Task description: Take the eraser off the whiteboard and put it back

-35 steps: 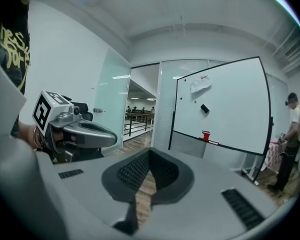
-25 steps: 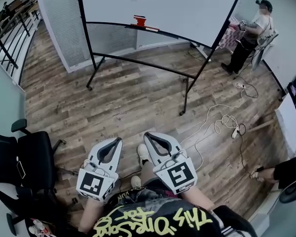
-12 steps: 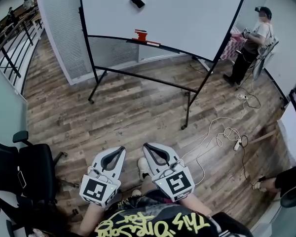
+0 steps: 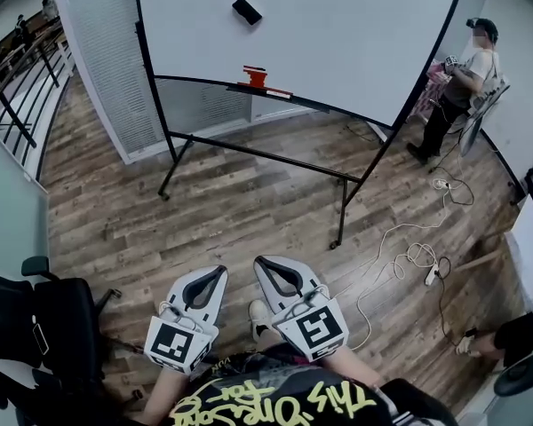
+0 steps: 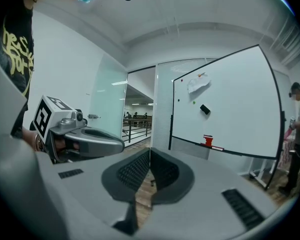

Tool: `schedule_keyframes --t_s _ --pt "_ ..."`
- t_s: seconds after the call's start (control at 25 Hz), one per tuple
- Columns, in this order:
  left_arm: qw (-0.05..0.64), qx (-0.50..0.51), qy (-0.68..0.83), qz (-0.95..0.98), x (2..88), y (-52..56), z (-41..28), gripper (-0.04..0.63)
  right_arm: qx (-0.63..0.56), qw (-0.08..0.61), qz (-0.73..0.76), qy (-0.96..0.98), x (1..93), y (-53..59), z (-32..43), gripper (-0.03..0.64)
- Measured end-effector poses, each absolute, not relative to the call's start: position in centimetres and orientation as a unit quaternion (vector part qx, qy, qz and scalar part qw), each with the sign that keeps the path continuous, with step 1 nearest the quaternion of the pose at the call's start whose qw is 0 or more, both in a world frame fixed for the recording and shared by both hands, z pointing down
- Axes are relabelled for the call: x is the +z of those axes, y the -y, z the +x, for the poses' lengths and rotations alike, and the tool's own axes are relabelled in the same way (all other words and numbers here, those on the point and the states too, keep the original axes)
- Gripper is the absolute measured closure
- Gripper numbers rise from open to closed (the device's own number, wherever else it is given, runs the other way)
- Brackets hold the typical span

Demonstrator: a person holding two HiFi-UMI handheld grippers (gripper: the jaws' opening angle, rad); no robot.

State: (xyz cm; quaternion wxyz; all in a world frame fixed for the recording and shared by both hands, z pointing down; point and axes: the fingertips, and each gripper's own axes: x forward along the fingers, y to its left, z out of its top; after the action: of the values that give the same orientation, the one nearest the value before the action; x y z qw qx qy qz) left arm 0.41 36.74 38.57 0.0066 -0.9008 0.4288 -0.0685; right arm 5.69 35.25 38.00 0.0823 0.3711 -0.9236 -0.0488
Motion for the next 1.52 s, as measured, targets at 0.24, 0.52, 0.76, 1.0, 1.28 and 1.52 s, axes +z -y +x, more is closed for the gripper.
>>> schedule_keyframes --t_s 0.24,0.52,0.76,1.0,1.28,1.52 --pt "0.011 -0.054 -0.444 -0.895 37.3 -32.4 0.3 0.588 -0.055 0.074 0.363 0.927 36.9 -30.8 5.7 0.607" --pt "0.017 -0.059 -0.453 -0.889 37.3 -28.1 1.0 0.588 -0.051 0.080 0.349 0.932 37.2 -26.5 6.5 0.607" --pt "0.014 -0.049 -0.465 -0.884 37.1 -24.9 2.2 0.588 -0.054 0.079 0.335 0.937 37.3 -23.2 7.2 0.607" --pt "-0.003 -0.019 -0.477 -0.879 36.7 -23.8 3.0 0.588 -0.064 0.081 0.316 0.943 37.4 -21.9 6.9 0.607" --pt "-0.005 -0.025 -0.471 -0.882 37.2 -22.9 3.2 0.588 -0.053 0.087 0.311 0.945 38.0 -21.7 7.1 0.607" --pt "-0.013 -0.012 -0.471 -0.882 37.0 -22.1 3.9 0.588 -0.058 0.087 0.307 0.946 38.2 -21.0 7.3 0.607"
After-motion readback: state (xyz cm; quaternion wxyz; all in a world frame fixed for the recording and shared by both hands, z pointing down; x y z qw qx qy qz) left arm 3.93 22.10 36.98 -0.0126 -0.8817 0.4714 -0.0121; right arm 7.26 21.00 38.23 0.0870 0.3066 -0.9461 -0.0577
